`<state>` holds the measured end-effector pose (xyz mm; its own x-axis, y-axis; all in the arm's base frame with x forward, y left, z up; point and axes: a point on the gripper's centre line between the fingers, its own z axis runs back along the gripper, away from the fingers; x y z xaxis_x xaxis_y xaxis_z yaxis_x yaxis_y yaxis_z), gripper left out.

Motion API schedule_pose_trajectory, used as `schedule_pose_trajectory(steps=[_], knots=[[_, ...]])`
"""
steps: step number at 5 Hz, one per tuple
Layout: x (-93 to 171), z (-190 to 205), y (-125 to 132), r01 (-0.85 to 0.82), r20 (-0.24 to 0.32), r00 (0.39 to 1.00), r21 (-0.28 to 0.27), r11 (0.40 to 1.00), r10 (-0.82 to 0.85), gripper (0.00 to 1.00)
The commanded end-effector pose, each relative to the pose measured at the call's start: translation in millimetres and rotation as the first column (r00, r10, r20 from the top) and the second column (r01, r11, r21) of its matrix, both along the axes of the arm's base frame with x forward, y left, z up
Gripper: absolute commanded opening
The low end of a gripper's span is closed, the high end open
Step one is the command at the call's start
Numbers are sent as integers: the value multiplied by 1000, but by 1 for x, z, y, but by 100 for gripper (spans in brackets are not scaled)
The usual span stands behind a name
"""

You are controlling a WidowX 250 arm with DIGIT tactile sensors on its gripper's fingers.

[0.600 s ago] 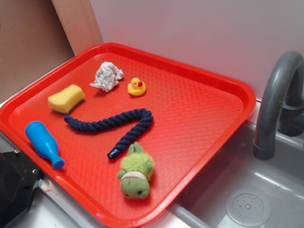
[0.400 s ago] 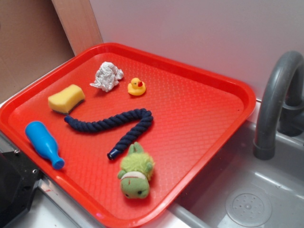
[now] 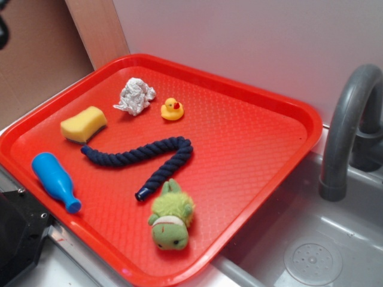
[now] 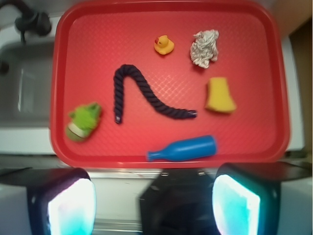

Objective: Grab the green animal.

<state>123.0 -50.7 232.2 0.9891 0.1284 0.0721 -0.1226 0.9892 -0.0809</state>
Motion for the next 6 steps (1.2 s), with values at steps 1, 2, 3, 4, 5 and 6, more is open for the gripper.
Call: schedule_pose_trajectory(steps=[1, 2, 3, 4, 5, 6], knots=[[31, -30, -44, -391, 13, 920, -42, 920, 391, 100], [40, -60, -57, -495, 41, 867, -33, 868, 497, 100], [49, -92, -69, -498, 69, 864, -13, 867, 498, 100], [51, -125, -75, -481, 37, 877, 13, 877, 480, 100], [45, -148, -80, -444, 10, 896, -11, 896, 444, 100], [38, -166, -87, -400, -21, 916, -100, 911, 400, 100]])
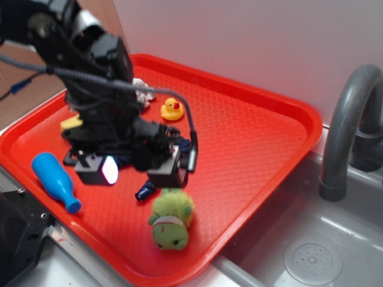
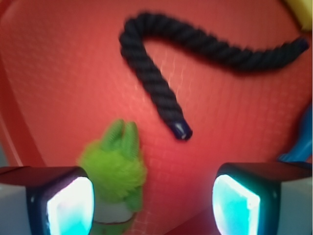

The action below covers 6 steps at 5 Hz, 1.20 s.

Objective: Grab the green animal.

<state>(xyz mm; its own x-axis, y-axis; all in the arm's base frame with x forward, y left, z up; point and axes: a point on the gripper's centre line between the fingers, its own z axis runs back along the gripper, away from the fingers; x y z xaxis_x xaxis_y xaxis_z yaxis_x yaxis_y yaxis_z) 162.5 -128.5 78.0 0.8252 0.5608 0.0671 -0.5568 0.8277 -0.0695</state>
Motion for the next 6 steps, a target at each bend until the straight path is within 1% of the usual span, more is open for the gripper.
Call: schedule_pose_trajectory(steps=[1, 2, 3, 4, 5, 6], knots=[[-2, -16, -27, 95, 110, 991, -148, 984, -79, 100], [6, -25, -42, 107, 151, 985, -154, 982, -84, 100], [16, -31, -40, 61, 176, 983, -61, 996, -50, 100], [19, -34, -24, -1, 200, 980, -22, 1000, 5, 0], [17, -22, -13, 37, 229, 973, 10, 999, -39, 0], [17, 12, -2, 146, 127, 979, 91, 985, -157, 0]])
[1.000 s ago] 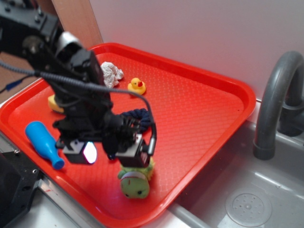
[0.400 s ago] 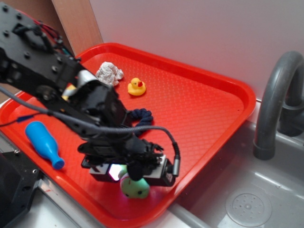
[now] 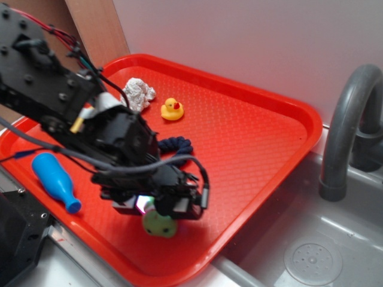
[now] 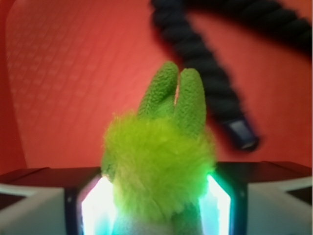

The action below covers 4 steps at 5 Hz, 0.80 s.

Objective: Grab the green animal.

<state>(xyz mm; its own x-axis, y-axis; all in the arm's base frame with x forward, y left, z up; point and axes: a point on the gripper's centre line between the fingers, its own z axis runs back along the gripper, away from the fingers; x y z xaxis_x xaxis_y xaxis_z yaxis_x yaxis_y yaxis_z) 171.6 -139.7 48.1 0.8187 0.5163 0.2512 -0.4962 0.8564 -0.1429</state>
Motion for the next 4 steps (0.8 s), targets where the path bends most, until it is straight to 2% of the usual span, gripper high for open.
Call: schedule_pose_trajectory(steps=[1, 2, 3, 4], knots=[[26, 87, 21, 265, -180, 953, 99, 959, -244, 0], [48, 125, 39, 286, -169, 951, 154, 946, -260, 0], [68, 166, 59, 390, -133, 919, 165, 906, -372, 0], [70, 186, 71, 408, -116, 912, 204, 890, -392, 0]])
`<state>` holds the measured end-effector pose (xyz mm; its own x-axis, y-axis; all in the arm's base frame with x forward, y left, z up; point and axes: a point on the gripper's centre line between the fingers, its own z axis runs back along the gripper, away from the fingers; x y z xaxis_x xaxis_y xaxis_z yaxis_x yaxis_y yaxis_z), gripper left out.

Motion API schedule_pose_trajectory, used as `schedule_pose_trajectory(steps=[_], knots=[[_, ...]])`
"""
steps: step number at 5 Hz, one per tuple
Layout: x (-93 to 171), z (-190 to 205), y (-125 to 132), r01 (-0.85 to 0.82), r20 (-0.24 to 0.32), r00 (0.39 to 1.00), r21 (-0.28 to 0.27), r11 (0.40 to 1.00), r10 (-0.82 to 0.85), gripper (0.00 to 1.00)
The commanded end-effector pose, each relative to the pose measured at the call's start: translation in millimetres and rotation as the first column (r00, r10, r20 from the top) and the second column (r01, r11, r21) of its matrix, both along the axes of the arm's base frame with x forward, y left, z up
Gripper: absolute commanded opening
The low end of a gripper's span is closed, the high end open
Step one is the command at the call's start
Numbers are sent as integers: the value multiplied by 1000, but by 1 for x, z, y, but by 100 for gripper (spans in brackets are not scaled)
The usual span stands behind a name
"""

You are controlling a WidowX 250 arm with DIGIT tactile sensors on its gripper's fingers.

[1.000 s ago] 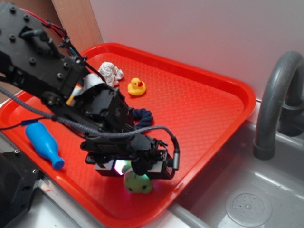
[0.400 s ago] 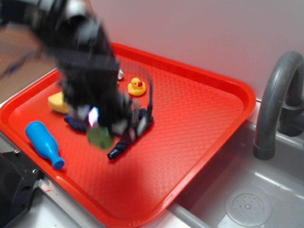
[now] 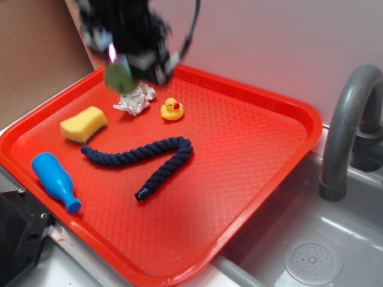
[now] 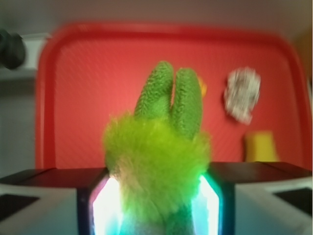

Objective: Grab the green animal.

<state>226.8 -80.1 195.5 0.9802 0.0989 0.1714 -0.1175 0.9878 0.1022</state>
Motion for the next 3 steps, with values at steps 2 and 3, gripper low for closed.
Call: schedule_pose_trajectory(steps=[2, 3], knots=[[4, 60, 38, 16, 63, 998, -76, 997, -11, 0], [-2, 63, 47, 28, 120, 993, -89, 996, -18, 0]])
